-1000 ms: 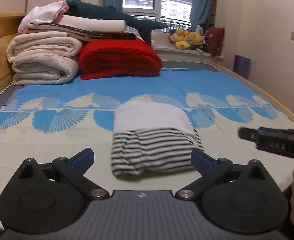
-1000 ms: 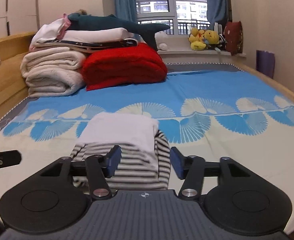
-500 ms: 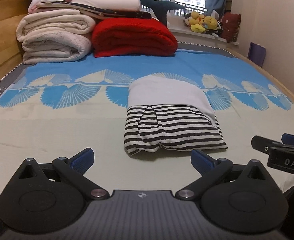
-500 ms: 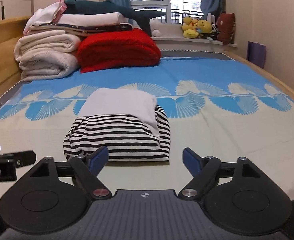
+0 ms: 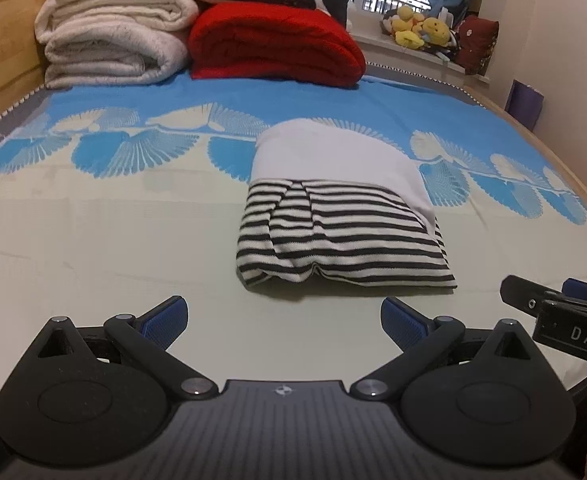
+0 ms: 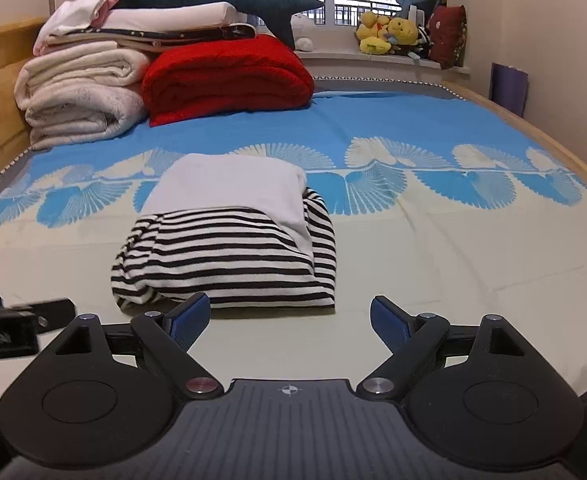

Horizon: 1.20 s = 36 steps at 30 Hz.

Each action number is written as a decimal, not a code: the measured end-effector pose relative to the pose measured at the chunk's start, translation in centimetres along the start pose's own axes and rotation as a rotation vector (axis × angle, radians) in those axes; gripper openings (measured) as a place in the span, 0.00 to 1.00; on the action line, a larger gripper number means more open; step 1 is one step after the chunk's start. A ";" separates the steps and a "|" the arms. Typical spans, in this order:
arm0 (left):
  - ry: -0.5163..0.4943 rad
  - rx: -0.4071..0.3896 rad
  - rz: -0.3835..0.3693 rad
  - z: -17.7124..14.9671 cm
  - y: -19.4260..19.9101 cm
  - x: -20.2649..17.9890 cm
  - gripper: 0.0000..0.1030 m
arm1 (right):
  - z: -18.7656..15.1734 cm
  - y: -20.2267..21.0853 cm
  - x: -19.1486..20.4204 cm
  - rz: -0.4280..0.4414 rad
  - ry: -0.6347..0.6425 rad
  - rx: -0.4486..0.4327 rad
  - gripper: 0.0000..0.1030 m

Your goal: Fold small clothes

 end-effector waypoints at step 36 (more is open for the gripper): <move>0.023 0.003 -0.013 -0.5 -0.5 -0.7 1.00 | 0.1 -0.3 1.6 0.020 0.063 0.000 0.86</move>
Point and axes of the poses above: each gripper's, at about its wrist camera, not at the fingertips, and y roughly against the way its jaws point, x to its left, z to its top, the point moved 4 cm from there along -y, roughly the way its jaws point, and after that the axes turned 5 degrees about y, right-handed, at the moved point
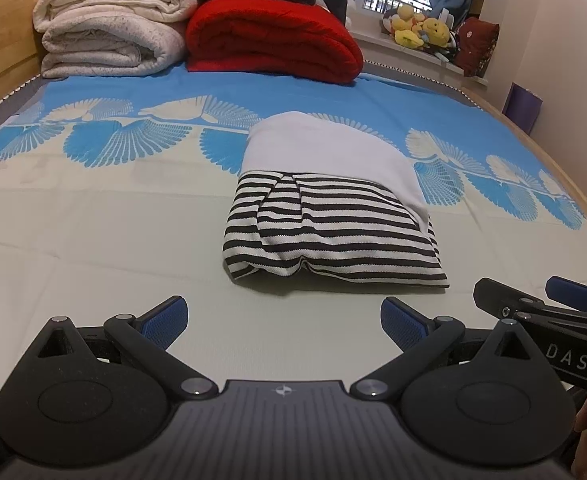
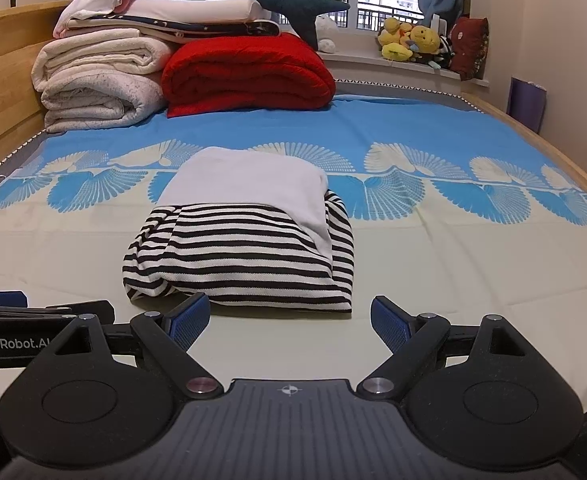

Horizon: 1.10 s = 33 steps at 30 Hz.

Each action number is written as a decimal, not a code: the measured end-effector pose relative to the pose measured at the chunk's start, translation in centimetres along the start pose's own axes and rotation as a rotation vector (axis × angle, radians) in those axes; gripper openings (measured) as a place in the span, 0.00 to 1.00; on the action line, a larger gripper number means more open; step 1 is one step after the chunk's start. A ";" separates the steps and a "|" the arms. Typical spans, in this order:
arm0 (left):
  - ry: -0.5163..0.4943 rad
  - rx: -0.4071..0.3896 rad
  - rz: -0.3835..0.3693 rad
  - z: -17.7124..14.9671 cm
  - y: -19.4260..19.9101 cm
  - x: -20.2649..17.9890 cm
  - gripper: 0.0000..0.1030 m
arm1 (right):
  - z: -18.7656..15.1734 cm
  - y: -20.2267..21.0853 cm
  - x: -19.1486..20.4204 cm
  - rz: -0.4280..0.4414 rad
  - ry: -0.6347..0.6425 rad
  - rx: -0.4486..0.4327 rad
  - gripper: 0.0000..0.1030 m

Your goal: Fold small clothes

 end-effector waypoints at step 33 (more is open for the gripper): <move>-0.007 0.003 0.000 -0.1 -0.4 0.1 1.00 | 0.1 0.1 0.0 -0.004 0.000 -0.005 0.85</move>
Point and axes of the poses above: each gripper's, at about its wrist camera, not at the fingertips, and y roughly against the way its jaws point, x to its left, z to its top, the point moved 4 cm from there along -y, roughly the way its jaws point, and after that the axes turned 5 degrees about y, right-handed, at the moved point
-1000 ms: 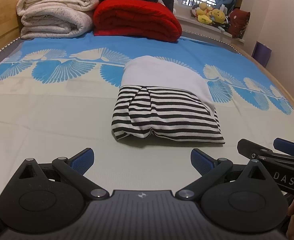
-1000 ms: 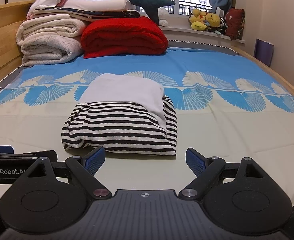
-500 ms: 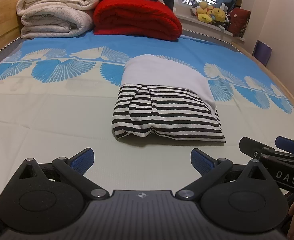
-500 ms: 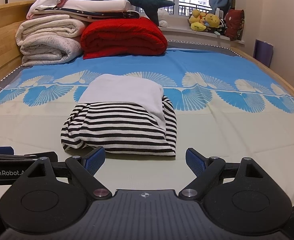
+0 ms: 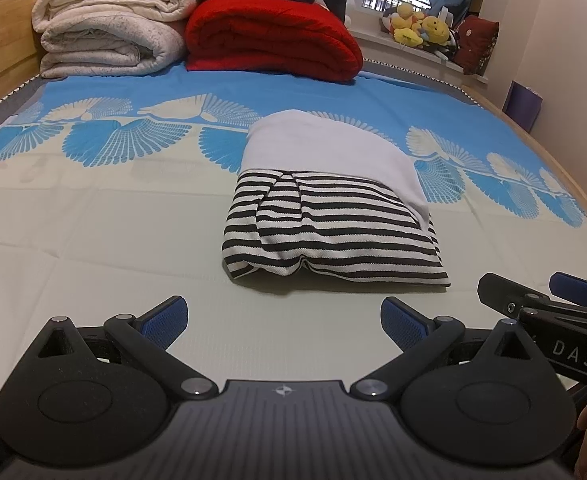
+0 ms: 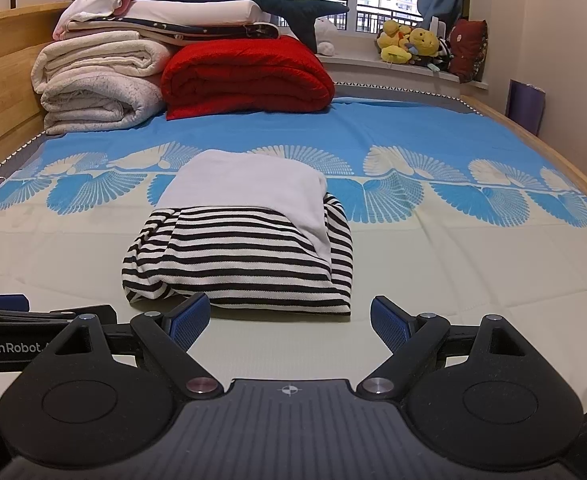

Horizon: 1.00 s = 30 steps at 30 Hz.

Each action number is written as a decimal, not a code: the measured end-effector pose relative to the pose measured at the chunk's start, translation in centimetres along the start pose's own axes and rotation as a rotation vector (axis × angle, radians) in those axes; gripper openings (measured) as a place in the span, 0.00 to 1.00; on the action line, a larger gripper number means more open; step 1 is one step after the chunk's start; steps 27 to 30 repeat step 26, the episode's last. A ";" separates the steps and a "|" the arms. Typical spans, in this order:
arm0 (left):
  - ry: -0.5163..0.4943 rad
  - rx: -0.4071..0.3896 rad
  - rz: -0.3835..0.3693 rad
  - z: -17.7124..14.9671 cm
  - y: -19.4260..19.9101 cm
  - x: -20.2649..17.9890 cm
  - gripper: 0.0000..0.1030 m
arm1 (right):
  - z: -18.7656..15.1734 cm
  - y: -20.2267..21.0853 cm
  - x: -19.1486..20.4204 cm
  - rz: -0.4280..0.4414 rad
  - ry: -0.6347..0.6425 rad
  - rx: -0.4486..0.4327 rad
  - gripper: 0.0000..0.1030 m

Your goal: Fold small clothes

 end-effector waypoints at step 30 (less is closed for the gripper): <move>0.003 0.001 -0.006 0.0 0.1 -0.2 1.00 | 0.0 0.0 0.0 0.000 0.000 -0.001 0.85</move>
Point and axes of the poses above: each gripper's, at about its wrist camera, not at the fingertips, and y roughly against the way its jaws point, x to its left, z to its top, the point moved 4 cm from there along -y, roughly the way its jaws point, and after that the axes turned 5 degrees about y, right-handed, at the moved point
